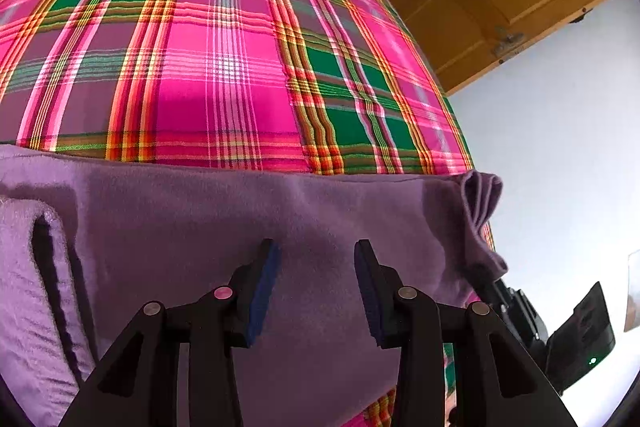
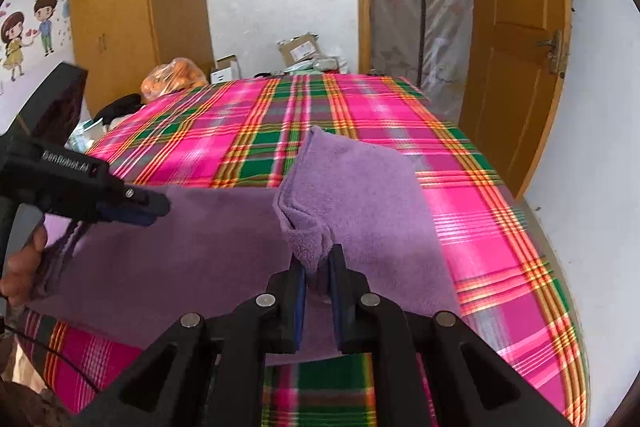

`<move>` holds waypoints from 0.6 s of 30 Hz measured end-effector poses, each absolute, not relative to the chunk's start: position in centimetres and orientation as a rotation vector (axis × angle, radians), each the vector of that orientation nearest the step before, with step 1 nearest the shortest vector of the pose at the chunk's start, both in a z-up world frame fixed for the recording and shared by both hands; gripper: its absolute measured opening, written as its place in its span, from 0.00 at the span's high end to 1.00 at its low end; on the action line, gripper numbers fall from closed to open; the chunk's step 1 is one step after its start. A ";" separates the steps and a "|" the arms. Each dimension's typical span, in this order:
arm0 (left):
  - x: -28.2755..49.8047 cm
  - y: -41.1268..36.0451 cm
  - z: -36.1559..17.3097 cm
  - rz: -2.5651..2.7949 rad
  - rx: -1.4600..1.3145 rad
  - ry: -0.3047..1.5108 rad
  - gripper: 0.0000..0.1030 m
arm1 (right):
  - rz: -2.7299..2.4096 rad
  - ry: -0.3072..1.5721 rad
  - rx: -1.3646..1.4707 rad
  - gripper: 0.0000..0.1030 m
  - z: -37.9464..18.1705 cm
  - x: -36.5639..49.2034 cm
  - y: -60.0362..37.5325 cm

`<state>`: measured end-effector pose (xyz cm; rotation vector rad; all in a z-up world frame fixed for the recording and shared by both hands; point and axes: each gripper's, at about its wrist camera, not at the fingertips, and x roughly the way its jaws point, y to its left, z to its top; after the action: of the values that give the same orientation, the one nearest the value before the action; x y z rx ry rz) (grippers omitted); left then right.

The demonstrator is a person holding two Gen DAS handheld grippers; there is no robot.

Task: Fold clothes

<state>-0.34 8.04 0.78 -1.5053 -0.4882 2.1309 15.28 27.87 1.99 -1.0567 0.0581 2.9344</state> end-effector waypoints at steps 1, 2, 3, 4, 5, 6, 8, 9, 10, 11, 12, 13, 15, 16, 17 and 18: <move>-0.3 8.0 0.8 2.127 -1.505 -0.495 0.60 | 2.941 0.048 -1.062 0.89 1.9 15.4 27.7; -0.2 7.9 0.8 2.124 -1.504 -0.506 0.60 | 2.942 0.034 -1.064 0.89 1.8 15.5 27.5; -0.1 7.8 0.9 2.122 -1.502 -0.514 0.60 | 2.943 0.019 -1.066 0.89 1.7 15.6 27.3; -0.1 7.7 0.9 2.112 -1.499 -0.528 0.60 | 2.943 0.005 -1.068 0.89 1.6 15.6 27.1; -0.1 7.7 0.9 2.099 -1.496 -0.544 0.60 | 2.942 -0.003 -1.071 0.89 1.5 15.7 27.0; -0.1 7.7 0.9 2.083 -1.494 -0.561 0.60 | 2.940 -0.010 -1.074 0.89 1.5 15.7 27.0; -0.1 7.7 0.8 2.046 -1.490 -0.596 0.60 | 2.908 -0.038 -1.094 0.89 1.2 15.5 26.8; 0.0 7.7 0.8 2.027 -1.487 -0.613 0.60 | 2.884 -0.062 -1.101 0.89 1.0 15.3 26.7; 0.0 7.7 0.9 2.021 -1.481 -0.620 0.60 | 2.886 -0.061 -1.105 0.89 0.9 15.3 26.6; 0.1 7.8 1.1 2.018 -1.468 -0.624 0.58 | 2.890 -0.057 -1.108 0.89 0.8 15.4 26.5; 0.1 8.0 1.2 2.004 -1.461 -0.636 0.55 | 2.899 -0.057 -1.104 0.89 0.7 15.6 26.4; 0.0 8.1 1.2 1.987 -1.458 -0.651 0.50 | 2.907 -0.058 -1.100 0.89 0.7 15.8 26.2; -0.1 8.5 1.2 1.943 -1.457 -0.684 0.48 | 2.925 -0.057 -1.094 0.89 0.9 16.0 26.0; -0.2 8.8 1.2 1.929 -1.461 -0.688 0.48 | 2.933 -0.054 -1.092 0.89 0.9 16.1 25.9; -0.2 9.2 1.1 1.919 -1.465 -0.687 0.47 | 2.936 -0.056 -1.091 0.89 0.9 16.1 25.8; -0.3 9.6 1.1 1.909 -1.469 -0.686 0.47 | 2.944 -0.053 -1.087 0.89 1.0 16.2 25.7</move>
<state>-0.30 9.57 1.13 -1.4689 -0.6859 1.9086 16.20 25.69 1.01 -1.0873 -0.0532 2.9443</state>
